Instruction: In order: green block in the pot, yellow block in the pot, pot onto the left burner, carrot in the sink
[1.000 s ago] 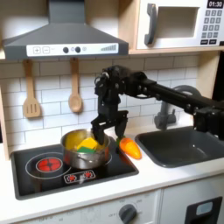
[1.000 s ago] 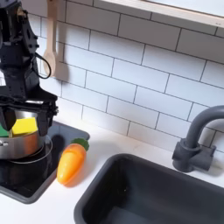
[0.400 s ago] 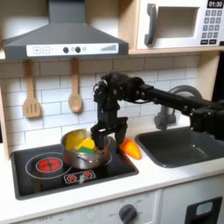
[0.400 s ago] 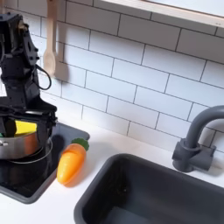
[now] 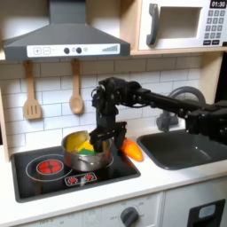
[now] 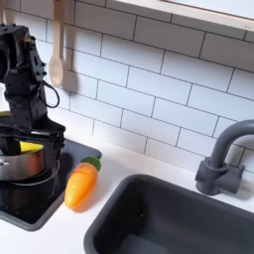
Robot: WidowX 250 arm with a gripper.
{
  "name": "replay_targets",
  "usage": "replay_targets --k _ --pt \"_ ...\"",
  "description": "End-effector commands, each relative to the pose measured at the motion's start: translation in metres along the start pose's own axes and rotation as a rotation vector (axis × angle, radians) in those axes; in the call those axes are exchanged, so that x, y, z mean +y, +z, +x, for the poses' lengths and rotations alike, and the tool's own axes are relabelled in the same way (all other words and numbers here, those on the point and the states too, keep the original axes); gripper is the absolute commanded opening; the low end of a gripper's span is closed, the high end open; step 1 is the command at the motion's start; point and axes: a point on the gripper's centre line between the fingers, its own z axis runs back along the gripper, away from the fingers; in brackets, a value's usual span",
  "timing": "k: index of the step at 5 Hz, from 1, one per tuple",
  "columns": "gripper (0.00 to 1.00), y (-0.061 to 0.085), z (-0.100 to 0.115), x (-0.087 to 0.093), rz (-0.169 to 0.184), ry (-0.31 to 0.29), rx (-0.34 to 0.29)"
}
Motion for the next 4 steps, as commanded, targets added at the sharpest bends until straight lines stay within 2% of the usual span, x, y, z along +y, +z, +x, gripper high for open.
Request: replay_targets --k 1,2,4 --pt "1.00 -0.0072 0.0035 0.0067 0.002 0.015 0.010" --pt "0.00 -0.0053 0.0029 0.0057 -0.003 0.020 -0.001" --pt "0.00 -0.0049 0.0053 0.0048 -0.001 0.008 -0.017"
